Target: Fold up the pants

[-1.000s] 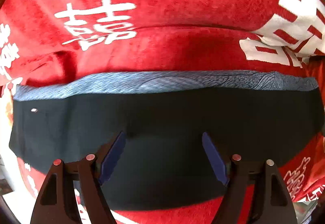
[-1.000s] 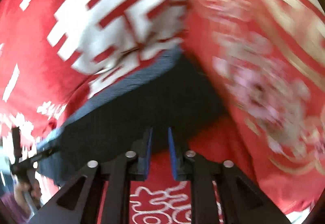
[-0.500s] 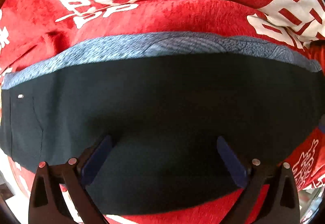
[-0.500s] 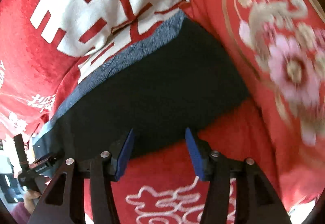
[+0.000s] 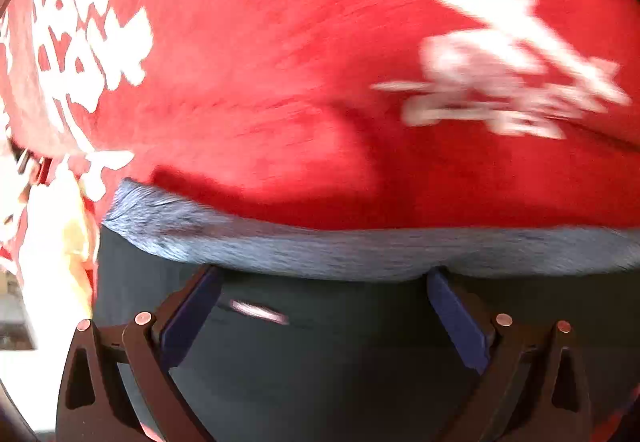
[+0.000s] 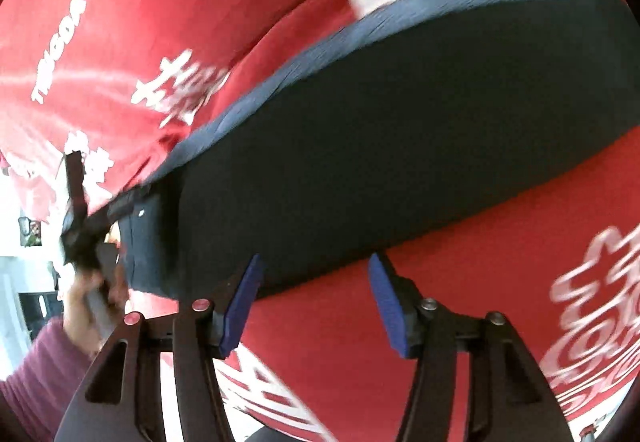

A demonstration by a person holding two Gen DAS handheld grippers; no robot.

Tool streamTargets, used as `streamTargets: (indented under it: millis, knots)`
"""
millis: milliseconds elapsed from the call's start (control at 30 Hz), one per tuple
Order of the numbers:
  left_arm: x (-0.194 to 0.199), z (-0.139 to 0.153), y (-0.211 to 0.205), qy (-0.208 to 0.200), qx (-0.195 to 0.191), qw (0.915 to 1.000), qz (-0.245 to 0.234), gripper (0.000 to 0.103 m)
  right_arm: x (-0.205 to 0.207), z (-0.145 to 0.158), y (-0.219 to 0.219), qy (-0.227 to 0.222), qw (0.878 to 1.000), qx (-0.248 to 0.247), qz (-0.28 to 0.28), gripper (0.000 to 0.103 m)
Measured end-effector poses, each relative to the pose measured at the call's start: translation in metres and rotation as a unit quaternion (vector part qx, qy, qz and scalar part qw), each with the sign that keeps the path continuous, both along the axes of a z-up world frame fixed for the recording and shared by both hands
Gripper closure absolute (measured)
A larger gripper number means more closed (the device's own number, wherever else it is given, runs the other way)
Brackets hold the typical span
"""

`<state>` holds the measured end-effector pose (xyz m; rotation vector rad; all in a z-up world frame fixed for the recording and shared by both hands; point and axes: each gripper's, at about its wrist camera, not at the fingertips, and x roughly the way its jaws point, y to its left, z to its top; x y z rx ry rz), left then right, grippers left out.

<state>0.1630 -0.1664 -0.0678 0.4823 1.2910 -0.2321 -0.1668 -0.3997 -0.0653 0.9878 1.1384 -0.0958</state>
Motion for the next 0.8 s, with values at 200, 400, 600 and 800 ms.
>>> streamTargets:
  millis: [200, 400, 600, 800]
  knots:
    - [0.002, 0.026, 0.046, 0.029, -0.034, 0.9987, -0.025, 0.000, 0.016, -0.006, 0.062, -0.015, 0.998, 0.064, 0.003, 0.042]
    - [-0.026, 0.009, 0.094, 0.032, 0.010, 0.9970, -0.070, 0.000, 0.040, -0.016, 0.117, -0.065, 0.985, 0.161, 0.022, 0.042]
    - [-0.020, 0.007, 0.119, 0.031, -0.063, 0.9945, -0.078, 0.000, 0.052, -0.039, 0.141, -0.065, 0.980, 0.189, 0.015, 0.042]
    - [-0.011, -0.001, 0.126, 0.032, -0.075, 0.9919, -0.097, 0.000, 0.050, -0.043, 0.141, -0.077, 0.978, 0.193, 0.004, 0.042]
